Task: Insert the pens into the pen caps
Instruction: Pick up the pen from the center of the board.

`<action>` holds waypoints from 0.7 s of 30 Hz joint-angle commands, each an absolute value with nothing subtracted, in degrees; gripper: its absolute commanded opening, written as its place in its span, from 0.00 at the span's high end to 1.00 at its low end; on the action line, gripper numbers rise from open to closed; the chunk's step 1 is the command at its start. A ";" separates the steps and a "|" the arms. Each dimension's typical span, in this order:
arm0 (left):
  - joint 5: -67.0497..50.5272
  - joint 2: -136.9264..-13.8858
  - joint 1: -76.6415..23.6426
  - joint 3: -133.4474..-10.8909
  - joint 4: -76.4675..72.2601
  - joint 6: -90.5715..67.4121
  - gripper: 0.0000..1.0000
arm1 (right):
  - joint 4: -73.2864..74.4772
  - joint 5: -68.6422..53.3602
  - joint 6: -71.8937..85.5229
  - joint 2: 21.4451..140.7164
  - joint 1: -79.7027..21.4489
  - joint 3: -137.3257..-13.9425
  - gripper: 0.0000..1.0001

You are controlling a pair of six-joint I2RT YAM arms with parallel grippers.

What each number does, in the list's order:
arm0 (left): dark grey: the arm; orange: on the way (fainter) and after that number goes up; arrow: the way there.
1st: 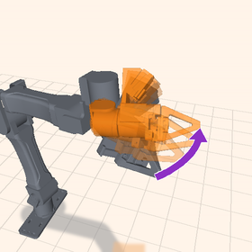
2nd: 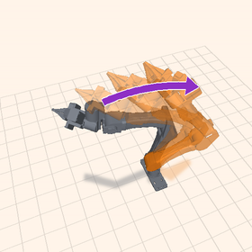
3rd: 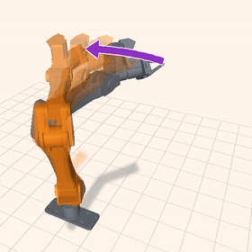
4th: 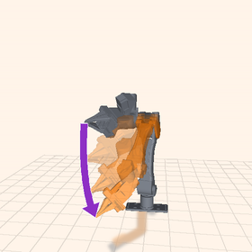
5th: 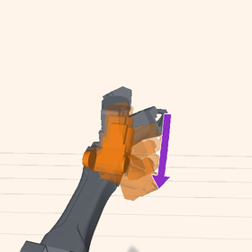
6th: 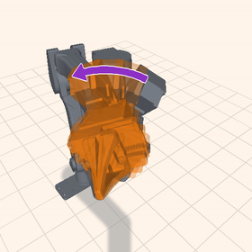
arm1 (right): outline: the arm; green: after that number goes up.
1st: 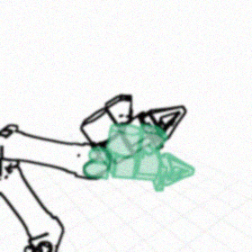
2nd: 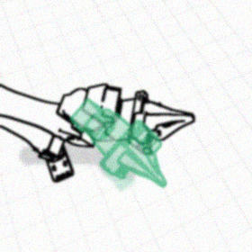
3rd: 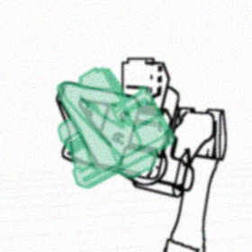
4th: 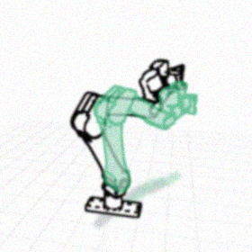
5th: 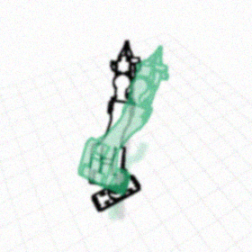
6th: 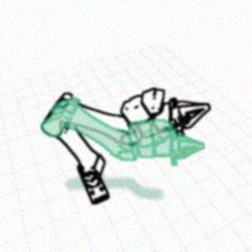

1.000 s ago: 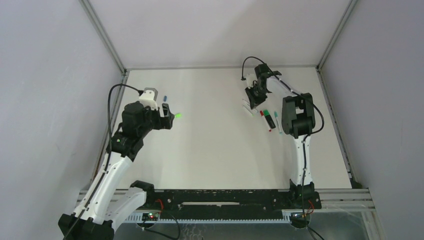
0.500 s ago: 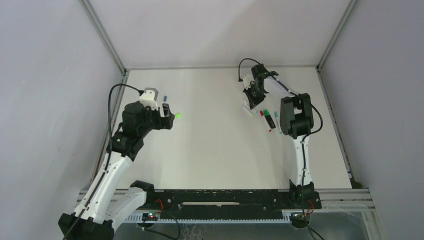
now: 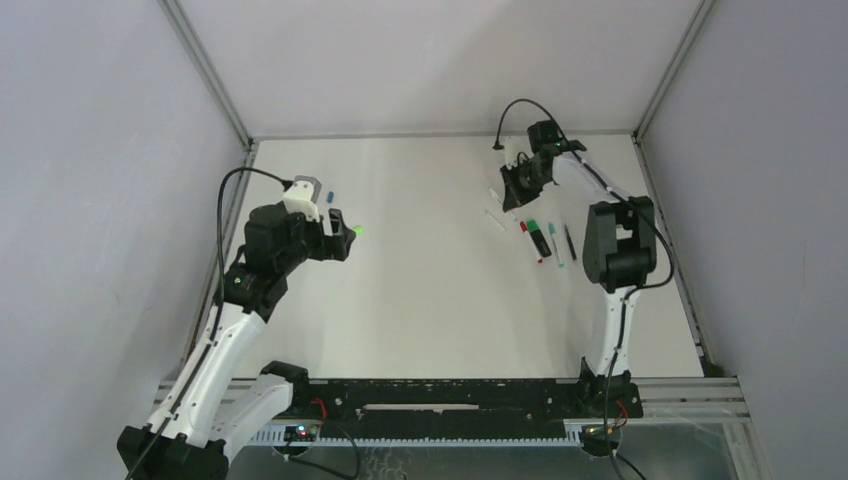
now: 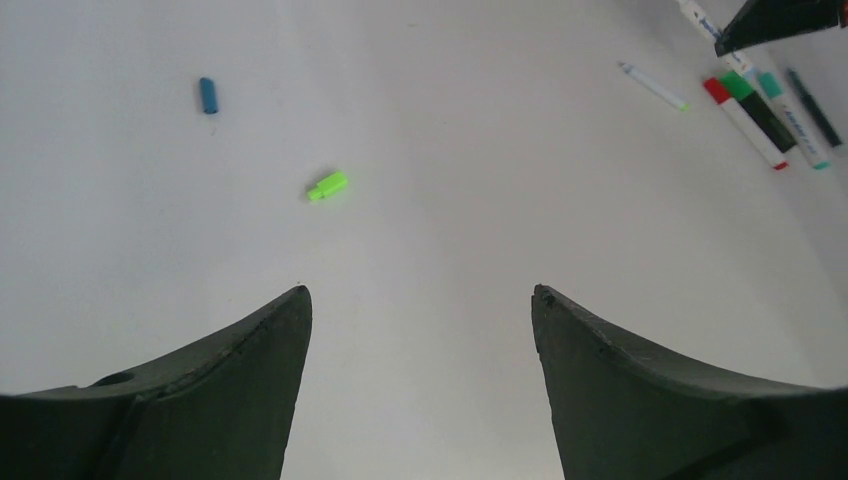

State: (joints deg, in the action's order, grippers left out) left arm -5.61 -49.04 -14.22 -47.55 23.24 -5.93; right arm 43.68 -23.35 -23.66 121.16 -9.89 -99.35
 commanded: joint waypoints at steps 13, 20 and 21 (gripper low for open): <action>-11.59 -35.07 -30.70 -23.99 -34.09 -43.31 0.11 | 41.84 -74.74 -16.76 83.56 -2.69 -73.88 1.00; 3.07 -48.36 -46.21 -18.86 -61.16 -44.97 0.11 | 43.80 -86.56 -24.60 77.04 -5.58 -66.68 1.00; 3.89 -50.80 -47.22 -19.51 -62.88 -44.81 0.11 | 43.53 -86.83 -24.79 76.70 -6.53 -66.29 1.00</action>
State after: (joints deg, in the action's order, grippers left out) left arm -5.45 -43.05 -43.07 -19.92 -43.66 -42.35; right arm 43.05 -78.35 -20.51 79.07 -4.38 -67.70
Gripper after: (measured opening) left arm 0.889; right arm 0.018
